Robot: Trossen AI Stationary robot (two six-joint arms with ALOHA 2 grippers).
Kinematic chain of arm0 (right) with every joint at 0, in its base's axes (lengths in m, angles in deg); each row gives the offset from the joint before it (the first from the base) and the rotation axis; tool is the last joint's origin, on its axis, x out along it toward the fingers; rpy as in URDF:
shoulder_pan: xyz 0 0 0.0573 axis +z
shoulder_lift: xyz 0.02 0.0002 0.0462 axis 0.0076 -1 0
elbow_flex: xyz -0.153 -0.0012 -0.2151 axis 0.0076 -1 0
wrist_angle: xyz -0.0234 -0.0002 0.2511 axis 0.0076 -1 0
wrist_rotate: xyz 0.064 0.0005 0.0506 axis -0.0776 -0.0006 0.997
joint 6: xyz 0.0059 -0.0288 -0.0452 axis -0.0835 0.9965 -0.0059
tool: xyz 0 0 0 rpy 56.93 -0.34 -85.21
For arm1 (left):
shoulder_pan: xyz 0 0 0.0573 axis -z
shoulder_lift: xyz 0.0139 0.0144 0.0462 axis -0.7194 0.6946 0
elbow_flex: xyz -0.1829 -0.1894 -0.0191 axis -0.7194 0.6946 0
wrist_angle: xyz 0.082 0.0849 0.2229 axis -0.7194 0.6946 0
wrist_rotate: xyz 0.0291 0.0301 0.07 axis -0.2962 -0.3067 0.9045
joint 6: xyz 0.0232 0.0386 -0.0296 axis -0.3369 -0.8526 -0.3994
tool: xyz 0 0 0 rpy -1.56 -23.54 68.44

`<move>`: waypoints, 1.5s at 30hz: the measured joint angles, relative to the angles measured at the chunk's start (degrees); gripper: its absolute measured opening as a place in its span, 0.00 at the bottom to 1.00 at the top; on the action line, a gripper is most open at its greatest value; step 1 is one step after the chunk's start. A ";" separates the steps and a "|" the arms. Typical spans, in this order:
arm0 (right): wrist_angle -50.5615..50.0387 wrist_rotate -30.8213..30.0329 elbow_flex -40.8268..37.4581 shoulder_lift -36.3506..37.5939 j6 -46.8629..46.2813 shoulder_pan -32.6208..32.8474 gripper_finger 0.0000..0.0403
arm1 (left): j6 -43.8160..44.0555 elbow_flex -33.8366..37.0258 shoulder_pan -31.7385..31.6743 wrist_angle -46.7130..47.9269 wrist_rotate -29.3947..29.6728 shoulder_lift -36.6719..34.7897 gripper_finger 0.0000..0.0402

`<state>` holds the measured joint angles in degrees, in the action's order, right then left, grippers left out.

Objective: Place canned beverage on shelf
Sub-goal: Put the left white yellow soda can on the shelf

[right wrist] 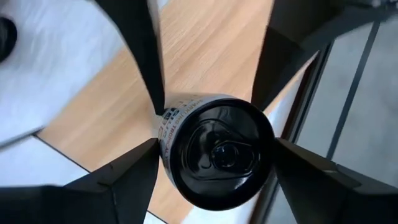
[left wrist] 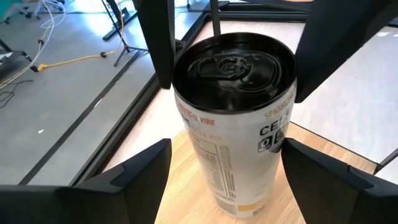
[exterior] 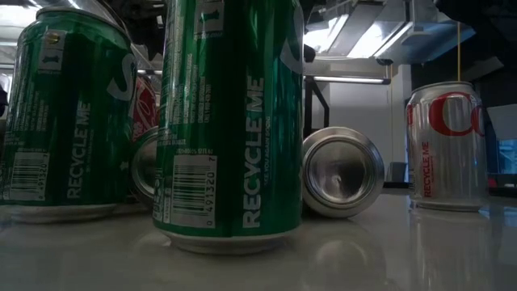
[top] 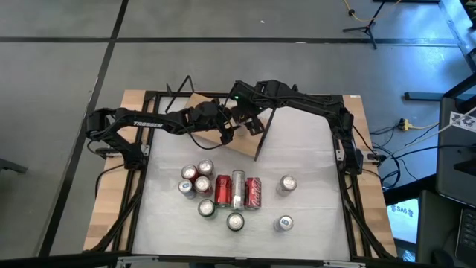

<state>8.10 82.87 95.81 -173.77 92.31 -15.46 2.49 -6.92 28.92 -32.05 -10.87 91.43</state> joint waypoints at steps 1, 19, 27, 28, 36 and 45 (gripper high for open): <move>0.00 0.00 0.00 0.00 -1.58 0.00 0.75 | 0.00 0.00 0.00 0.11 0.11 0.00 0.72; 1.73 0.31 -0.04 -0.04 -30.39 0.00 0.75 | -1.48 0.02 0.00 0.88 2.04 0.00 0.72; 1.87 0.31 -0.04 -0.04 -30.39 0.00 0.75 | -1.57 0.02 0.00 0.86 2.02 0.00 0.72; 2.01 0.31 -0.04 -0.04 -30.39 0.00 0.75 | -1.51 0.02 0.00 0.86 2.02 0.00 0.72; 2.40 0.31 -0.07 -0.07 -30.39 0.00 0.75 | -1.95 0.03 -0.02 0.93 1.97 -0.16 0.72; 2.73 0.42 -0.03 -0.07 -30.41 0.02 0.62 | -2.91 0.09 -0.03 9.05 3.34 -5.93 0.72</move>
<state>10.84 83.28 95.78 -173.83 61.90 -15.44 -0.42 -6.84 28.90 -23.01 -7.53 85.50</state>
